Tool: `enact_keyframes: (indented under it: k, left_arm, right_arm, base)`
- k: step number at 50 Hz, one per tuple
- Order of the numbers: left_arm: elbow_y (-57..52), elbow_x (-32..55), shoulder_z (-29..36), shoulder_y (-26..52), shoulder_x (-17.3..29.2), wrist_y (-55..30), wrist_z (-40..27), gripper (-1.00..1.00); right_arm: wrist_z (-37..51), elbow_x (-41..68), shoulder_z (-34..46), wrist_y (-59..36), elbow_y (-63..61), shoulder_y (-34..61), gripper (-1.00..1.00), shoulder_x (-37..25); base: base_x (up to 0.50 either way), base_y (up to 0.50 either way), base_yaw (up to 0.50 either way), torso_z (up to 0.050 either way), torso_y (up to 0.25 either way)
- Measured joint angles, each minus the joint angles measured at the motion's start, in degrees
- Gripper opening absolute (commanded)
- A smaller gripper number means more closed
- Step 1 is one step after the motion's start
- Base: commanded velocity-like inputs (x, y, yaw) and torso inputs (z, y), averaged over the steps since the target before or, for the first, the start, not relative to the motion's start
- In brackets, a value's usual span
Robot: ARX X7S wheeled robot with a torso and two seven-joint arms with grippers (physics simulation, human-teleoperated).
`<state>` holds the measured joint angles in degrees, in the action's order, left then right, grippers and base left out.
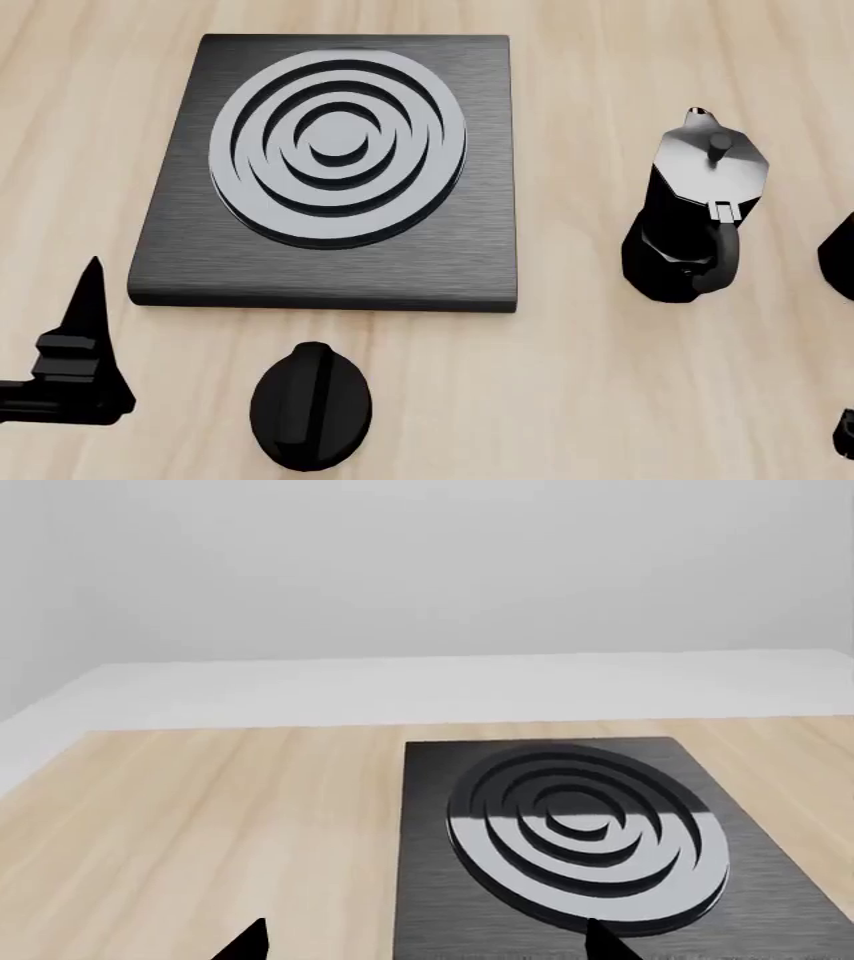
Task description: Put the right moka pot on the stove.
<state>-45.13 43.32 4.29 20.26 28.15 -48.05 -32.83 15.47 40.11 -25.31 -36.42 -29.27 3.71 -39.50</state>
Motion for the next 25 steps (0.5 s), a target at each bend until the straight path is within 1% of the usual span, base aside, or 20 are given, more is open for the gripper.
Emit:
enact_keyframes:
  k: [14, 25]
  left_arm:
    - [0.15, 0.37, 0.3, 0.02, 0.18, 0.1, 0.04, 1.0]
    - [0.23, 0.62, 0.54, 0.1, 0.34, 0.24, 0.13, 1.0]
  right_arm:
    - [-2.61, -1.25, 1.95, 1.44, 7.1, 3.25, 1.0, -1.02]
    - [-3.75, -0.91, 4.28, -0.17, 11.89, 7.97, 1.0, -2.63]
  base:
    - [0.0, 0.0, 0.0, 0.0, 0.0]
    - [0.0, 0.0, 0.0, 0.0, 0.0]
